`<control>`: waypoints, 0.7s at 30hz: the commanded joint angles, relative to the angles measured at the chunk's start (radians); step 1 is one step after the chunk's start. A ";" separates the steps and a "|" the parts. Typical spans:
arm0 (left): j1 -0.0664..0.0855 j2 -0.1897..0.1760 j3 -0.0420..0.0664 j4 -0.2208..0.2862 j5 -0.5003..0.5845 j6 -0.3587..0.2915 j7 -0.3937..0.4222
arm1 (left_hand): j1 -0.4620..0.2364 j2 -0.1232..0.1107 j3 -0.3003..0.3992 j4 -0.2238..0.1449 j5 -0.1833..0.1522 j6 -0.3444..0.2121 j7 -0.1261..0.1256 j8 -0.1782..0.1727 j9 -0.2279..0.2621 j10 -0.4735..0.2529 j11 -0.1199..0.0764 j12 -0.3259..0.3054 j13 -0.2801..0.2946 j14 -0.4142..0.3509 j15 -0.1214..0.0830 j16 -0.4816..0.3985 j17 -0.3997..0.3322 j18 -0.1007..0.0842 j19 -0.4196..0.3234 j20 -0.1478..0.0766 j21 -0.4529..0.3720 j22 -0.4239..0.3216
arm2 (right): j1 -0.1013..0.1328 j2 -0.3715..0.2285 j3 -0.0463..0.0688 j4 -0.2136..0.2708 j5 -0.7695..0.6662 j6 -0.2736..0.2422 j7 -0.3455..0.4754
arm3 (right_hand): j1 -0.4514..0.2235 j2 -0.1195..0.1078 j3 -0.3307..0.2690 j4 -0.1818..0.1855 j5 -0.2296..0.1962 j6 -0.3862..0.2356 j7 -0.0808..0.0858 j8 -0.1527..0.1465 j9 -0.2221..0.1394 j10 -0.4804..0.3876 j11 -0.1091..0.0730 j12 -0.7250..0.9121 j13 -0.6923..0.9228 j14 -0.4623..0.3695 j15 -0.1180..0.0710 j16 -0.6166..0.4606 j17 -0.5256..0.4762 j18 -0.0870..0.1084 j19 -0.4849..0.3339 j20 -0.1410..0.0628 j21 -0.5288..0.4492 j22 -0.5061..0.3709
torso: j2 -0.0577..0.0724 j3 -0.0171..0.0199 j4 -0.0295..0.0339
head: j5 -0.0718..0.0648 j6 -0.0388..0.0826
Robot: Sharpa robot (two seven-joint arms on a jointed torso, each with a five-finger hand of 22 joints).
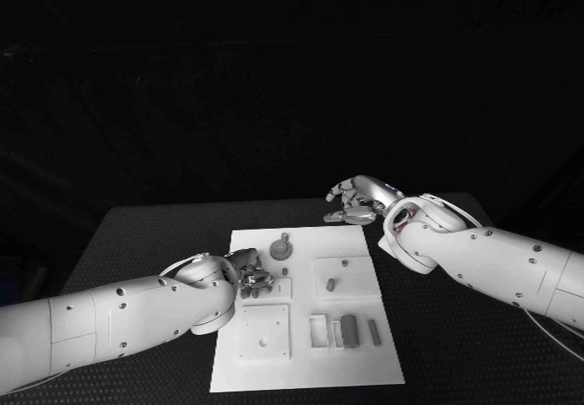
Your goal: Assemble the parts on the task board
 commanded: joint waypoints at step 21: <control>-0.002 0.003 0.000 -0.005 -0.026 0.003 -0.006 | 0.010 0.000 0.009 -0.003 0.009 0.092 -0.086 0.005 0.002 0.002 -0.010 0.005 0.002 0.007 -0.004 0.008 -0.004 0.005 0.008 -0.004 0.005 0.004 | 0.000 -0.002 0.000 0.001 0.001 0.010 0.001 | -0.005 0.005 -0.001 0.009 -0.001 -0.007 0.015 0.005 -0.002 -0.003 -0.001 0.007 -0.003 -0.008 0.001 0.003 -0.001 0.056 0.007 -0.004 -0.005 0.012 | 0.000 -0.0002 0.0001 | -0.001 0.002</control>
